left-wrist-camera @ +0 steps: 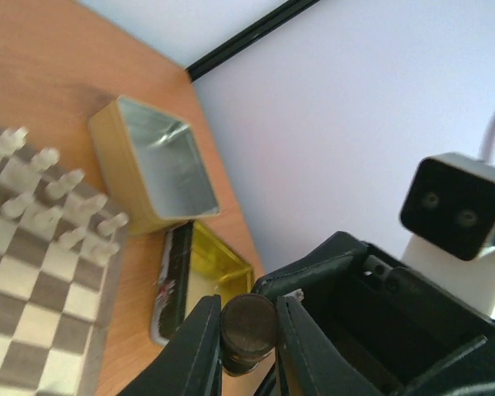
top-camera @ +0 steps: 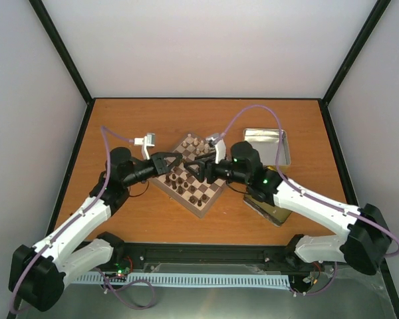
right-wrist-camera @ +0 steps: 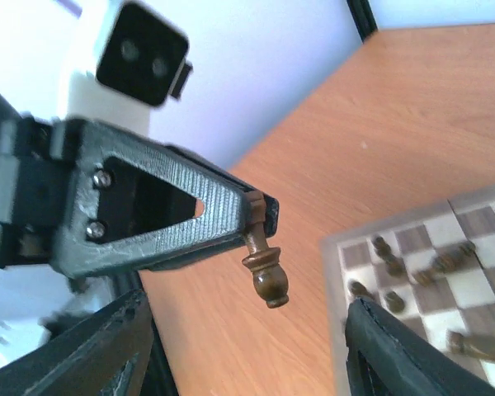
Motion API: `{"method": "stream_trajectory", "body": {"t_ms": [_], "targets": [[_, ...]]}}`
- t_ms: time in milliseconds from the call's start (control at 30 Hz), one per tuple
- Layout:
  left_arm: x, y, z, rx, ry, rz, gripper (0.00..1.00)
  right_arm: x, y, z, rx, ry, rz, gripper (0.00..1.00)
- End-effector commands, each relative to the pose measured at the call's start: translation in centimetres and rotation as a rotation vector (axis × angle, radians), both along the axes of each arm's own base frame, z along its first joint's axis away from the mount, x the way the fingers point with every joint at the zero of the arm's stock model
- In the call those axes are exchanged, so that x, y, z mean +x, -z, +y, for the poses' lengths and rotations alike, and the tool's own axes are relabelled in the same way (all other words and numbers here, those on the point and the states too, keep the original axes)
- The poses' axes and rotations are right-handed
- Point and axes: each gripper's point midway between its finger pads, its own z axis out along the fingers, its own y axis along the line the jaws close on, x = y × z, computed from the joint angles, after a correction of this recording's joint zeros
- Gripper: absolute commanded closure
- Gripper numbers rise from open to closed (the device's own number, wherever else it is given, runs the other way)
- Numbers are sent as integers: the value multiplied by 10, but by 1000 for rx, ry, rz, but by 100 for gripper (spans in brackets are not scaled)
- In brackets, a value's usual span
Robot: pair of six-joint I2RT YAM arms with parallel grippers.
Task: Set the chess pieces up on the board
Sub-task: Place the chess piece on the chessboard.
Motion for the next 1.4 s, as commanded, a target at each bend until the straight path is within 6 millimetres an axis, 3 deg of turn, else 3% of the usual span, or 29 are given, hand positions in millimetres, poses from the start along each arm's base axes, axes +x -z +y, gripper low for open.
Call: {"method": "stream_trajectory", "body": {"t_ms": [0, 233, 333, 500, 733, 967, 1067, 1167, 1267, 1367], "targets": [[-6, -62, 2, -146, -4, -157, 91, 4, -72, -9, 418, 103, 60, 34], [-19, -114, 5, -292, 24, -204, 90, 2, -101, -4, 640, 68, 207, 36], [-22, -124, 6, -351, 37, -180, 90, -7, -119, 8, 677, -40, 199, 45], [-24, -138, 6, -408, 51, -195, 90, -20, -132, 15, 756, -132, 203, 58], [-20, -132, 5, -420, 45, -171, 90, -19, -139, 11, 804, -123, 210, 77], [-14, -129, 8, -389, 3, -198, 85, -11, -129, 13, 759, -75, 241, 93], [-8, -115, 15, -312, -69, -200, 68, -3, -111, 11, 661, -13, 245, 95], [8, -78, 37, -121, -248, -138, 34, 11, -54, 13, 373, 96, 301, 97], [22, -45, 79, 125, -484, -94, 27, 15, -5, 7, 65, 133, 297, 97], [25, -29, 118, 356, -646, -89, 23, 12, 47, -8, -239, 143, 334, 96]]}}
